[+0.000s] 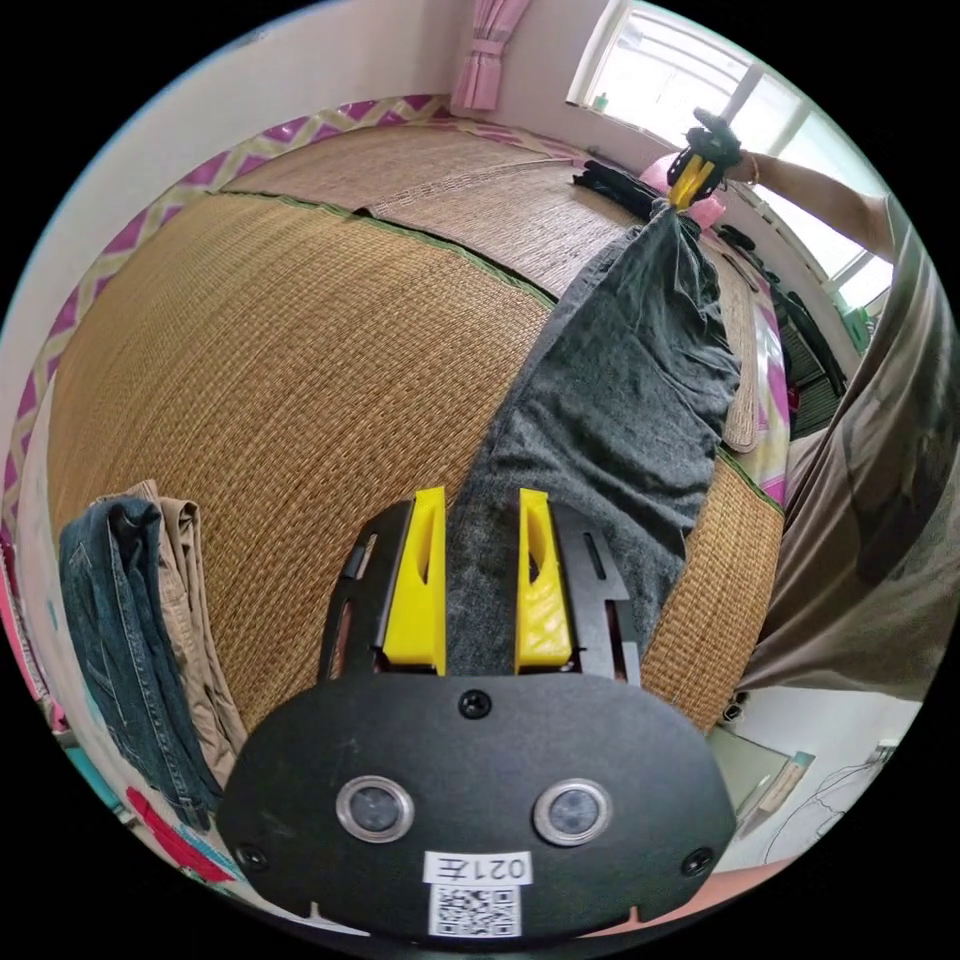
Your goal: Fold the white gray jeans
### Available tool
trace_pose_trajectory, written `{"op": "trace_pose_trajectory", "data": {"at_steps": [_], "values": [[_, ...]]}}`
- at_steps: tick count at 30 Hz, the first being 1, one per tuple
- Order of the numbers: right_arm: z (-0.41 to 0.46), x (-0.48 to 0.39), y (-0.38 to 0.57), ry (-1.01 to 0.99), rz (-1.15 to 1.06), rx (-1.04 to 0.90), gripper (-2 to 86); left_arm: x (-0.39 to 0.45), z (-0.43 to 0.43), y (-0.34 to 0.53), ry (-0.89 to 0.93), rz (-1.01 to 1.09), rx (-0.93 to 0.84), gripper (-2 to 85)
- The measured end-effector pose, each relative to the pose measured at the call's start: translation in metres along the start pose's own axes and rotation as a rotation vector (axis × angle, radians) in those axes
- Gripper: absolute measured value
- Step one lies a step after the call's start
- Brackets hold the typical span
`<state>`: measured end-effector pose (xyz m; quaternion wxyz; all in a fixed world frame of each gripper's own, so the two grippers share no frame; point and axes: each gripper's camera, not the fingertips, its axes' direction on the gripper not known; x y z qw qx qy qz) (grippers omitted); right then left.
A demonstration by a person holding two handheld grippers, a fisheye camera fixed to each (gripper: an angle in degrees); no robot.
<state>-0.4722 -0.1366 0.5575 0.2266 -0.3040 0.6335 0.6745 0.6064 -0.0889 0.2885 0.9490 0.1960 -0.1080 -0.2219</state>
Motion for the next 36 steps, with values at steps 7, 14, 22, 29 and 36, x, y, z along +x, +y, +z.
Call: {"op": "trace_pose_trajectory", "data": {"at_steps": [7,14,22,29,36], "values": [[-0.026,-0.043,0.042,0.089,-0.027,0.029,-0.1,-0.006,0.025,-0.006,0.012,0.047,-0.091,12.1],[-0.021,-0.050,0.077,0.139,0.019,0.042,-0.2,-0.009,0.015,0.030,0.062,0.093,-0.196,0.9],[-0.006,-0.053,0.143,0.140,0.115,0.081,-0.3,0.095,-0.098,0.090,-0.041,0.048,-0.059,-0.8],[0.058,-0.109,0.213,-0.200,0.195,0.052,-0.6,0.183,-0.058,0.212,0.112,-0.322,-0.005,-0.4],[0.223,-0.123,0.244,-0.320,0.440,-0.145,-0.4,0.175,0.084,0.305,0.412,-0.703,-0.038,3.0]]}}
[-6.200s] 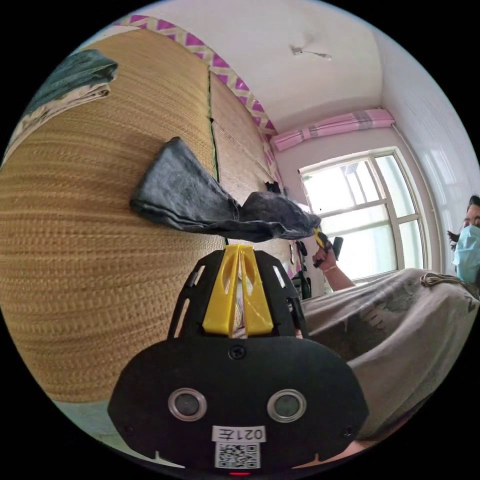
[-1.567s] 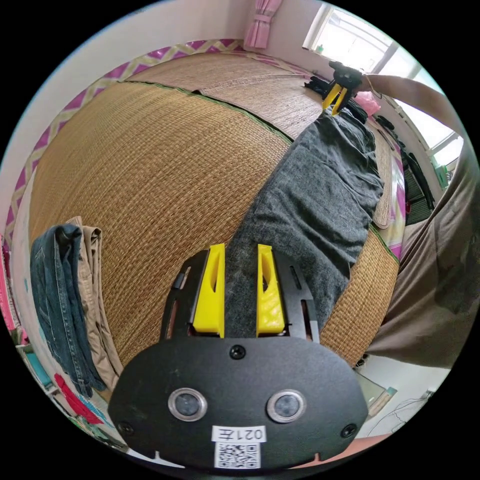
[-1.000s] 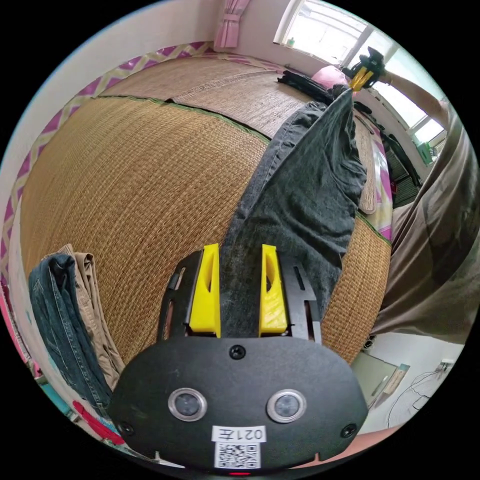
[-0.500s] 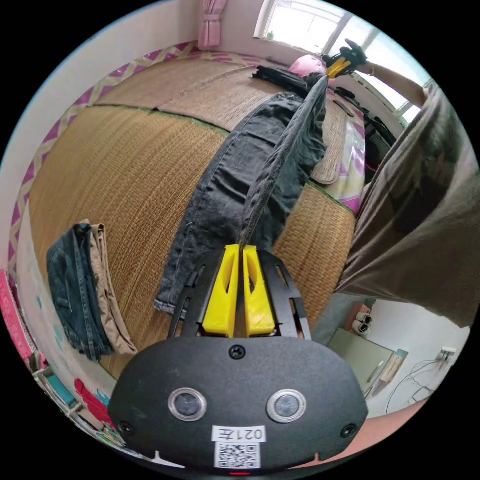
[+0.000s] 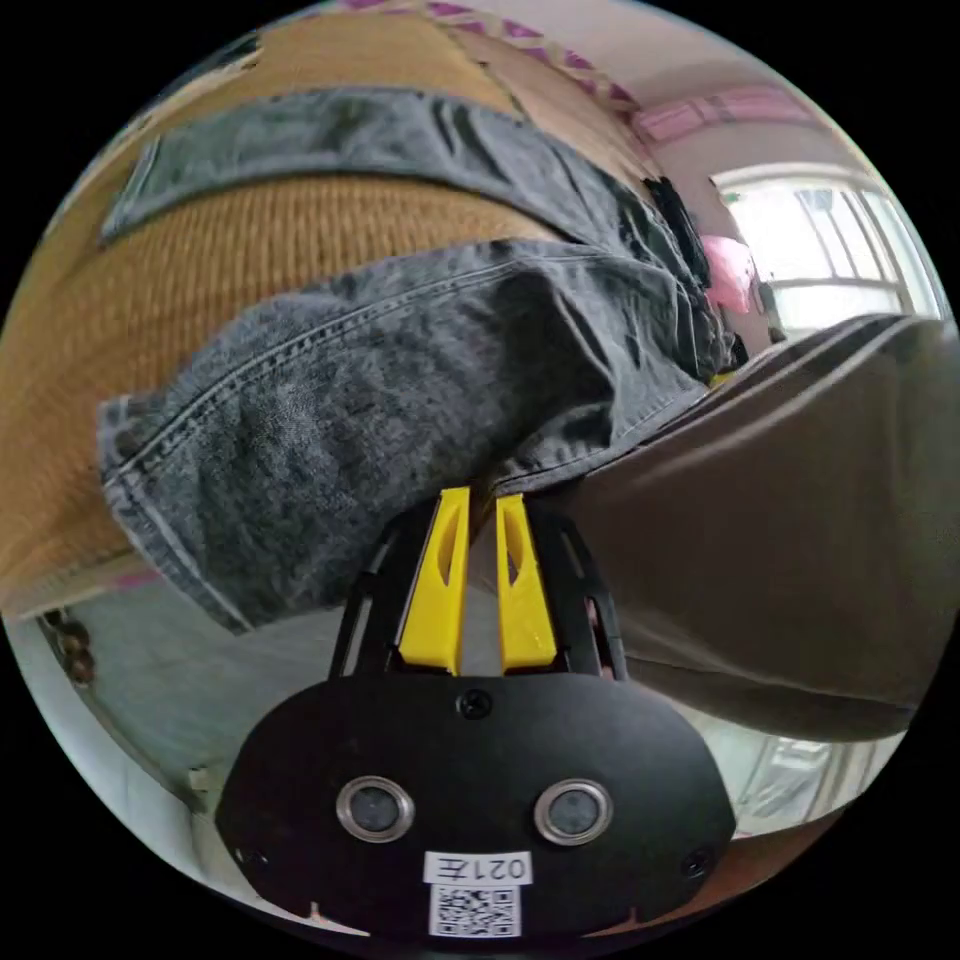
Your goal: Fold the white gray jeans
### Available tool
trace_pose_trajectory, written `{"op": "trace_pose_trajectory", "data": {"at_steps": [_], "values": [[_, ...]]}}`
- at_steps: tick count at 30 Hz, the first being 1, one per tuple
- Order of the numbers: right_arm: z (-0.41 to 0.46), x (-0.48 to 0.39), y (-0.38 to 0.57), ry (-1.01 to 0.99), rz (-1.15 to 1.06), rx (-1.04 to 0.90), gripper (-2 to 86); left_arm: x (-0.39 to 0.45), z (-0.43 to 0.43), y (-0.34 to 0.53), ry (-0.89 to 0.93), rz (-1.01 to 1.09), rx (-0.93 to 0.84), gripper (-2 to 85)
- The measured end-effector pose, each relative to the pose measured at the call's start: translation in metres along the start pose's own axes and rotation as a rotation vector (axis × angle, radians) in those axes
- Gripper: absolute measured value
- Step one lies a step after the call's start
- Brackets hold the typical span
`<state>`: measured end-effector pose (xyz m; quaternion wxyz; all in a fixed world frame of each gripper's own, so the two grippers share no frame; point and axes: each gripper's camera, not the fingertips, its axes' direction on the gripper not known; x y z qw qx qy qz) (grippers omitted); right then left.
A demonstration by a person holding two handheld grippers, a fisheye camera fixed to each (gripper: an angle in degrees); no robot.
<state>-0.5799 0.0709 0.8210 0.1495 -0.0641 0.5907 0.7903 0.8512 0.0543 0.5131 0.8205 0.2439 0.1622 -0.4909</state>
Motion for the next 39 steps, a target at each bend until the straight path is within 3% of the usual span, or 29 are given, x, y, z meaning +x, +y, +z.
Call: {"op": "trace_pose_trajectory", "data": {"at_steps": [5,7,10,13,17,23,27,35,39], "values": [[-0.029,0.028,0.004,-0.121,-0.005,0.108,0.0,-0.004,-0.026,0.005,0.061,0.029,0.055,4.0],[-0.075,0.053,0.017,-0.233,0.004,0.347,1.6,-0.006,-0.045,0.008,0.113,0.042,0.103,4.4],[-0.110,0.099,0.023,-0.152,0.142,0.527,7.2,-0.016,-0.076,0.010,0.158,0.016,0.230,4.4],[-0.115,0.155,0.013,-0.067,0.308,0.587,9.9,-0.024,-0.095,0.000,0.150,-0.037,0.373,4.5],[-0.113,0.201,-0.029,-0.047,0.349,0.533,10.6,-0.019,-0.092,-0.044,0.031,-0.098,0.450,5.2],[-0.151,0.223,-0.146,0.195,0.126,0.463,12.7,0.021,-0.078,-0.178,-0.283,0.076,0.306,9.7],[-0.152,0.249,-0.226,0.349,-0.050,0.185,13.1,0.047,-0.083,-0.285,-0.474,0.249,0.186,13.1],[-0.135,0.280,-0.306,0.224,-0.144,-0.052,8.4,0.043,-0.051,-0.433,-0.616,0.331,-0.108,16.8],[-0.134,0.272,-0.325,0.238,-0.179,-0.111,3.0,0.036,-0.052,-0.468,-0.550,0.248,-0.103,12.6]]}}
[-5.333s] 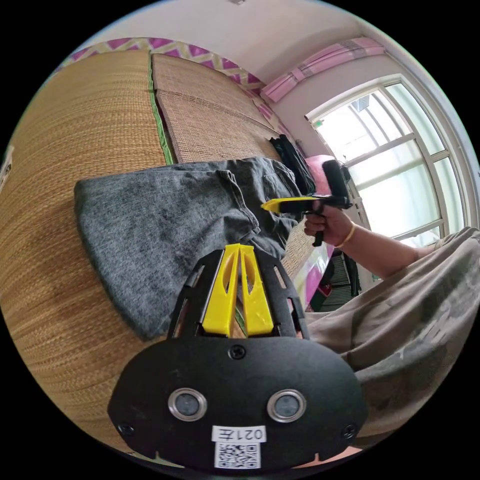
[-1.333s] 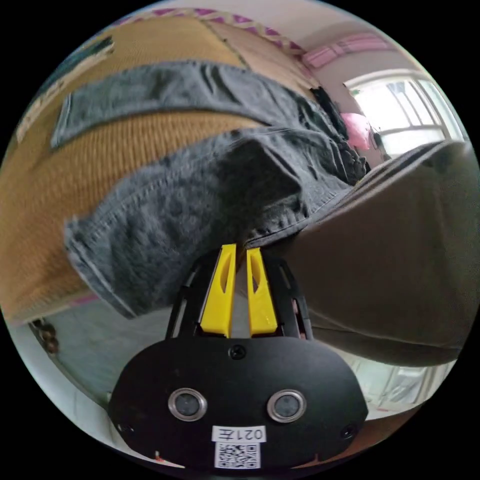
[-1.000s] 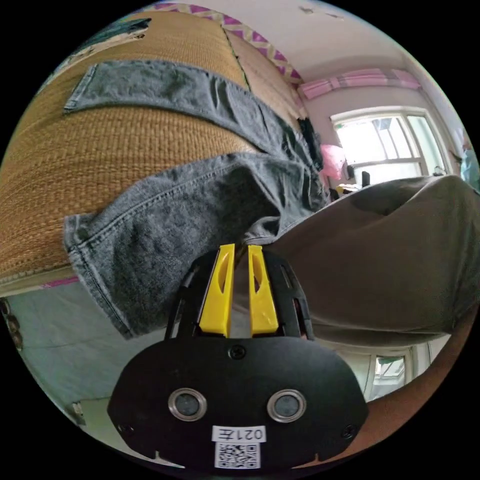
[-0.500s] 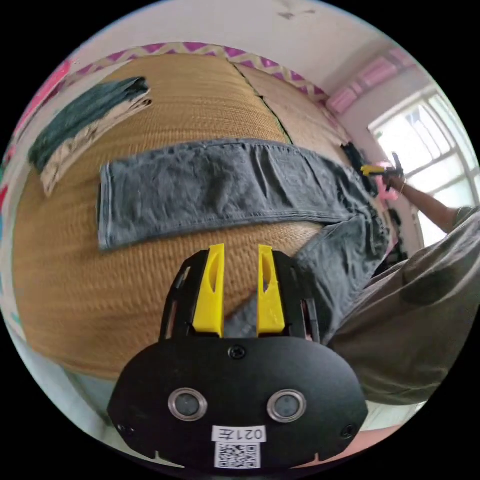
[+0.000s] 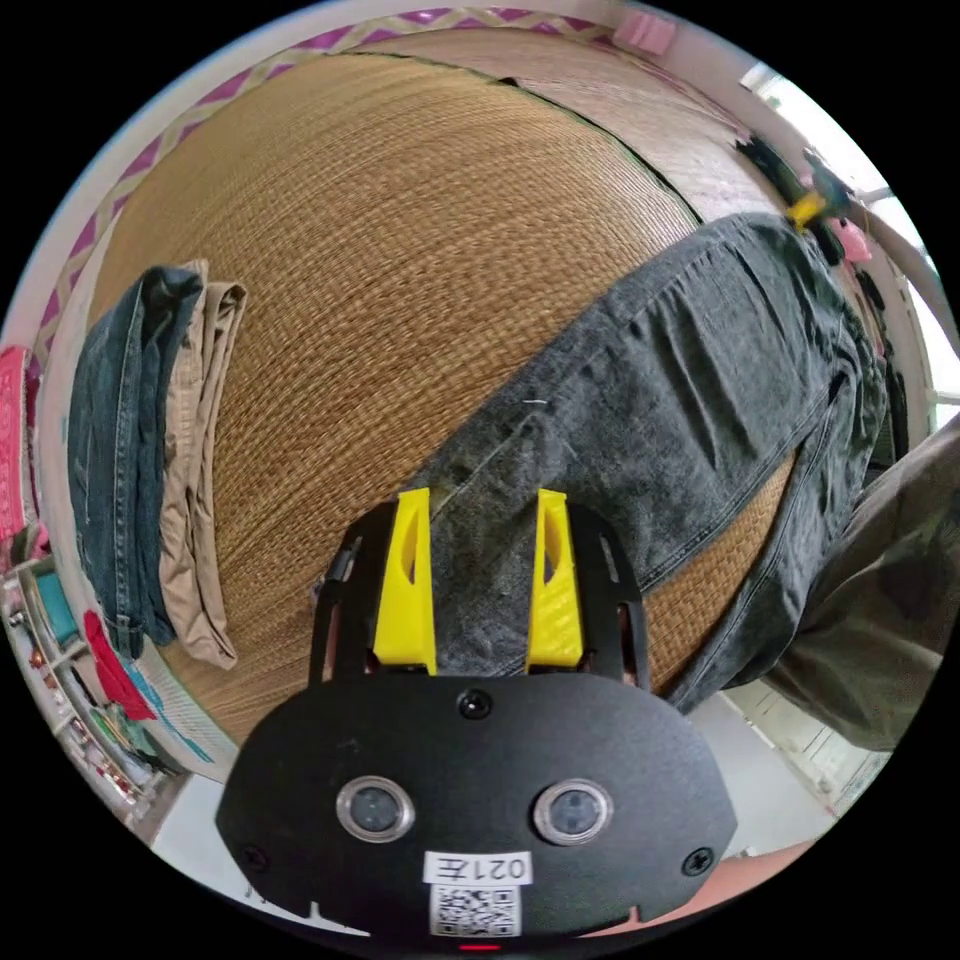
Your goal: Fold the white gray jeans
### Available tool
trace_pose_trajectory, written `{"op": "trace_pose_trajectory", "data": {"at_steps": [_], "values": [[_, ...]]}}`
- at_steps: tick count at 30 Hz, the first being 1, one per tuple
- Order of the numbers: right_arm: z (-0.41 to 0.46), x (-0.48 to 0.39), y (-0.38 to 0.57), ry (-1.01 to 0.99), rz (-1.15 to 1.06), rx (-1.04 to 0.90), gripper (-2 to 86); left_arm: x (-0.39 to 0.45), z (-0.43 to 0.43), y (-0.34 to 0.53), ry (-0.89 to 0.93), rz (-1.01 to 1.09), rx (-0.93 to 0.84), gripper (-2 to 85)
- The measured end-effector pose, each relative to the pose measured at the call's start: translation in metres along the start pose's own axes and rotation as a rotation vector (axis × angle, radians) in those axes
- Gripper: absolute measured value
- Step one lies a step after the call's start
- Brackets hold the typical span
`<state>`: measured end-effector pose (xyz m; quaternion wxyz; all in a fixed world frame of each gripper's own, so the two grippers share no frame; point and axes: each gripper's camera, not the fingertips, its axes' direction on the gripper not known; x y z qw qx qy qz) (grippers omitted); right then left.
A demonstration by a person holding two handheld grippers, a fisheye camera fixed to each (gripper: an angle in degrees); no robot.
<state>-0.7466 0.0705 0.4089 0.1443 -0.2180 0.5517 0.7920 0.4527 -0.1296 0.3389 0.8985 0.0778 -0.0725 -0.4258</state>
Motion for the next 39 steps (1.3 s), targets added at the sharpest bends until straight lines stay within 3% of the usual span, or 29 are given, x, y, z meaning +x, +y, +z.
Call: {"op": "trace_pose_trajectory", "data": {"at_steps": [5,13,20,24,28,33,39], "values": [[-0.004,-0.005,-0.014,0.032,-0.046,-0.025,0.6,0.006,-0.001,-0.026,0.055,0.028,-0.040,0.2],[-0.017,0.017,-0.028,0.142,0.007,-0.019,0.1,0.017,-0.033,-0.129,-0.073,0.086,-0.034,-0.9],[-0.009,0.054,-0.042,0.274,0.230,-0.008,1.4,0.014,-0.073,-0.235,-0.163,-0.045,-0.013,1.7],[0.014,0.046,-0.034,0.286,0.279,-0.024,4.6,0.025,-0.101,-0.177,-0.151,-0.089,0.131,6.0],[0.018,0.015,0.015,0.208,0.261,0.185,6.4,0.045,-0.119,-0.069,0.022,-0.146,0.242,9.7],[0.044,-0.032,0.080,0.066,0.224,0.384,7.0,0.179,-0.086,0.050,0.074,-0.040,0.082,12.5],[0.095,-0.089,0.126,-0.014,0.159,0.545,5.3,0.275,-0.042,0.094,0.049,-0.067,0.043,14.3]]}}
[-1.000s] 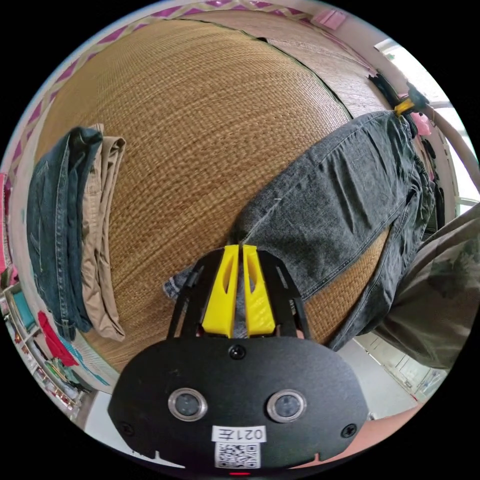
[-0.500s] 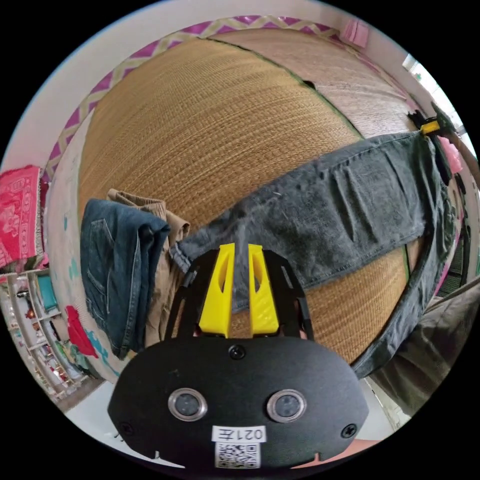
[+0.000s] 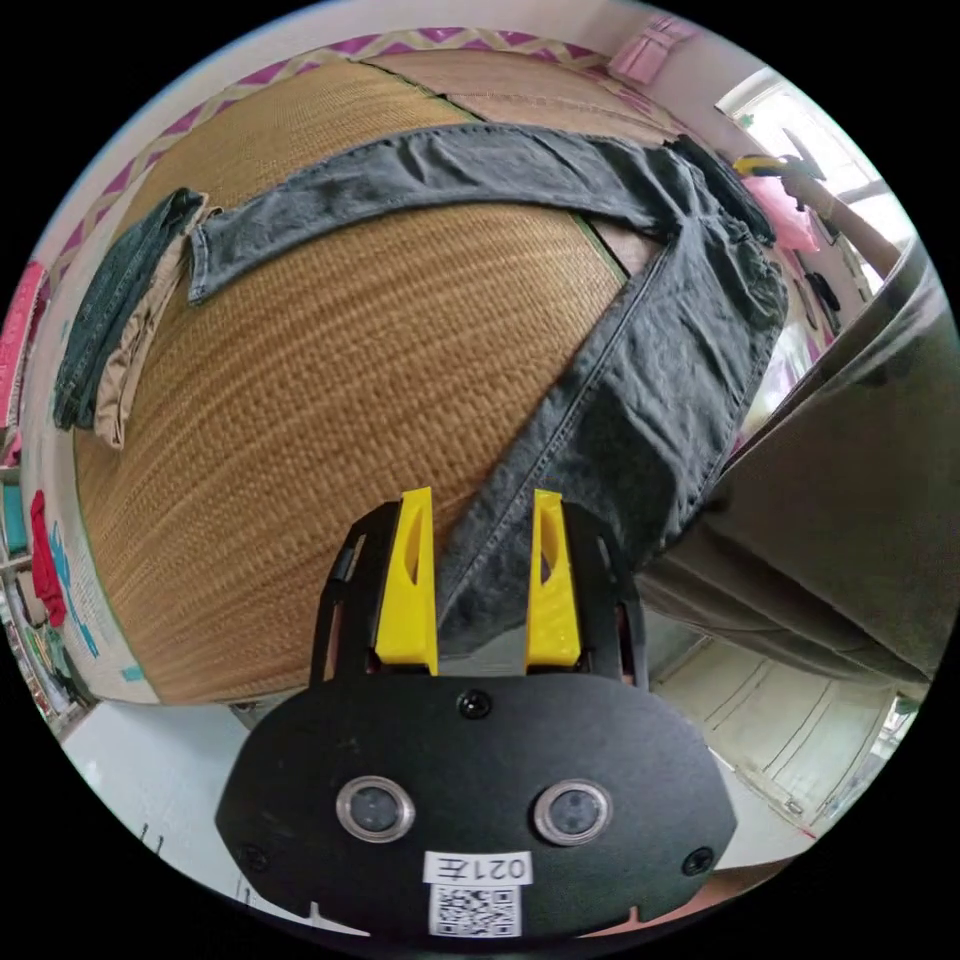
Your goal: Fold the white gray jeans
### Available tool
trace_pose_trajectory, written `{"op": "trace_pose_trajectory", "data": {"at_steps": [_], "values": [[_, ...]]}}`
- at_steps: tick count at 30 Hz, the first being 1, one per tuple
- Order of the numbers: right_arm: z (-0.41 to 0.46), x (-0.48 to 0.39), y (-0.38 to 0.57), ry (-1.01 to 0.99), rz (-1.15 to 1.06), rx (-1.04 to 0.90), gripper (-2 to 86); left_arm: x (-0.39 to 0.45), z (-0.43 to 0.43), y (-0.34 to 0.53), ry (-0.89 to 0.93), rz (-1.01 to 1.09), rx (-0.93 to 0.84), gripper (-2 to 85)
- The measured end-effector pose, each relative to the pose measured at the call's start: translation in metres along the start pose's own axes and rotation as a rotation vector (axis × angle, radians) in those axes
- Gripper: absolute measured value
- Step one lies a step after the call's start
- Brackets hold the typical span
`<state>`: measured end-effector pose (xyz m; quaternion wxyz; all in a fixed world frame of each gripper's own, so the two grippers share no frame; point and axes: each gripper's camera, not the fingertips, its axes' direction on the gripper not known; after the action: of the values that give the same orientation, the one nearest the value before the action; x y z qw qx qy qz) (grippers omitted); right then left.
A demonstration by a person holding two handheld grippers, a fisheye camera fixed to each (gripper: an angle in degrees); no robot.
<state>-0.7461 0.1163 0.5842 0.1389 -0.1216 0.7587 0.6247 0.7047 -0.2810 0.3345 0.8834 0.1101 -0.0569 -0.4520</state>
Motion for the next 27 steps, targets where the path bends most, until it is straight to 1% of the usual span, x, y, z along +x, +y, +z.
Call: {"op": "trace_pose_trajectory", "data": {"at_steps": [4,6,7,8,9,11,13,15,18,20,22,23,24,25,26,27], "values": [[0.027,-0.015,0.040,-0.062,0.015,0.042,1.6,0.003,0.029,0.000,-0.003,0.015,-0.110,13.1],[0.039,-0.021,0.056,-0.071,0.011,0.032,0.9,0.016,0.032,0.003,-0.057,0.108,-0.139,7.3],[0.045,-0.025,0.067,-0.077,0.007,0.030,0.5,0.018,0.032,0.002,-0.033,0.128,-0.157,5.3],[0.048,-0.027,0.073,-0.079,0.006,0.031,0.4,0.019,0.032,-0.001,-0.012,0.119,-0.200,1.2],[0.054,-0.031,0.084,-0.080,0.007,0.032,0.1,0.020,0.029,-0.005,-0.020,0.135,-0.234,0.5],[0.063,-0.037,0.102,-0.077,0.012,0.042,-0.2,0.016,0.015,-0.011,-0.050,0.169,-0.249,-0.2],[0.078,-0.043,0.124,-0.075,0.029,0.040,-0.3,0.000,-0.005,-0.020,-0.046,0.189,-0.236,-0.5],[0.095,-0.046,0.138,-0.067,0.042,0.027,-0.2,-0.036,-0.024,-0.041,-0.013,0.186,-0.257,-0.5],[0.133,-0.050,0.160,-0.007,0.070,-0.056,1.6,-0.085,-0.039,-0.072,0.012,0.178,-0.287,-0.5],[0.159,-0.048,0.175,0.027,0.125,-0.113,4.3,-0.114,-0.038,-0.086,0.042,0.155,-0.336,-0.3],[0.187,-0.041,0.202,0.085,0.268,-0.170,9.2,-0.139,-0.031,-0.090,0.099,0.117,-0.394,0.0],[0.193,-0.038,0.211,0.100,0.311,-0.176,10.5,-0.152,-0.024,-0.084,0.150,0.101,-0.431,0.4],[0.202,-0.034,0.228,0.106,0.405,-0.168,12.4,-0.159,-0.024,-0.073,0.178,0.115,-0.433,0.8],[0.211,-0.029,0.249,0.080,0.524,-0.143,13.5,-0.163,-0.027,-0.066,0.184,0.122,-0.416,1.3],[0.216,-0.026,0.261,0.049,0.587,-0.125,13.8,-0.172,-0.038,-0.047,0.196,0.122,-0.344,2.2],[0.225,-0.022,0.287,-0.045,0.720,-0.068,14.1,-0.184,-0.055,-0.021,0.218,0.100,-0.226,3.8]]}}
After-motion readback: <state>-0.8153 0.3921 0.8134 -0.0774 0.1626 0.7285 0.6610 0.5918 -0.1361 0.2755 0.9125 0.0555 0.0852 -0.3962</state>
